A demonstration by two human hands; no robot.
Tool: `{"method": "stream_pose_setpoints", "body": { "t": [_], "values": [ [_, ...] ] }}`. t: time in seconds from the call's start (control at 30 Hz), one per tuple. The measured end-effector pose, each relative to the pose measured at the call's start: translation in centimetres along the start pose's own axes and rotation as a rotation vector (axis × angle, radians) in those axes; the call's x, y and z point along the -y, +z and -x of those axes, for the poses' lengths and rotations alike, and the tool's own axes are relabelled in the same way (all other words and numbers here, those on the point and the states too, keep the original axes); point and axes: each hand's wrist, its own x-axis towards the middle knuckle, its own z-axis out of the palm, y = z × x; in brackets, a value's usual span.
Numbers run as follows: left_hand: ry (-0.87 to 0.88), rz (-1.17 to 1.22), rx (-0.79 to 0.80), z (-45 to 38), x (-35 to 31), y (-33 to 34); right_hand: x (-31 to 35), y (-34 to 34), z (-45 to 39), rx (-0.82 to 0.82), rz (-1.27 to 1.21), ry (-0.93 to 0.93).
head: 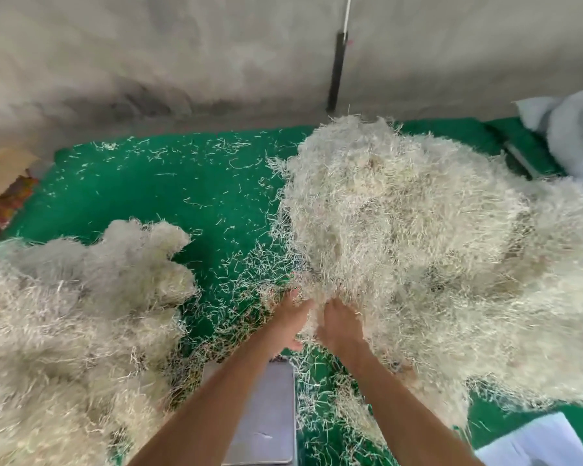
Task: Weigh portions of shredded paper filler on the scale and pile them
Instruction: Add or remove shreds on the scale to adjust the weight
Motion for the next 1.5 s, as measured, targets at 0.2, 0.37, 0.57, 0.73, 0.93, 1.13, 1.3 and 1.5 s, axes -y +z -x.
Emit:
{"method": "stream_pose_setpoints", "body": {
  "t": [0.2,0.37,0.57,0.73,0.93,1.13,1.3,1.5],
  "values": [
    [0.003,0.403,0.044,-1.8,1.0,-3.6,6.7,-2.2,0.2,-0.074,-0.607,-0.383],
    [0.049,0.348,-0.447,-0.5,-2.0,-9.8,5.3,-3.6,1.1,-0.495,-0.675,-0.452],
    [0.27,0.291,-0.223,3.1,-2.5,-11.6,5.2,-2.7,0.9,-0.244,-0.214,-0.181],
    [0.076,0.401,0.15,3.8,-1.7,-10.1,10.9,-3.8,4.2,-0.355,-0.432,-0.661],
    [0.079,0.216,-0.213,4.9,-2.5,-12.5,8.1,-5.7,2.2,-0.619,-0.8,-0.293],
    [0.1,0.433,0.161,3.5,-1.3,-11.7,11.3,-6.6,2.8,-0.167,-0.791,-0.431],
    [0.016,0.6,-0.063,3.0,0.2,-13.0,11.5,-9.0,4.3,-0.247,-1.03,-0.476],
    [0.153,0.5,-0.033,4.3,0.0,-14.7,12.2,-9.1,2.0,-0.107,-0.906,-0.205]
  ]
}}
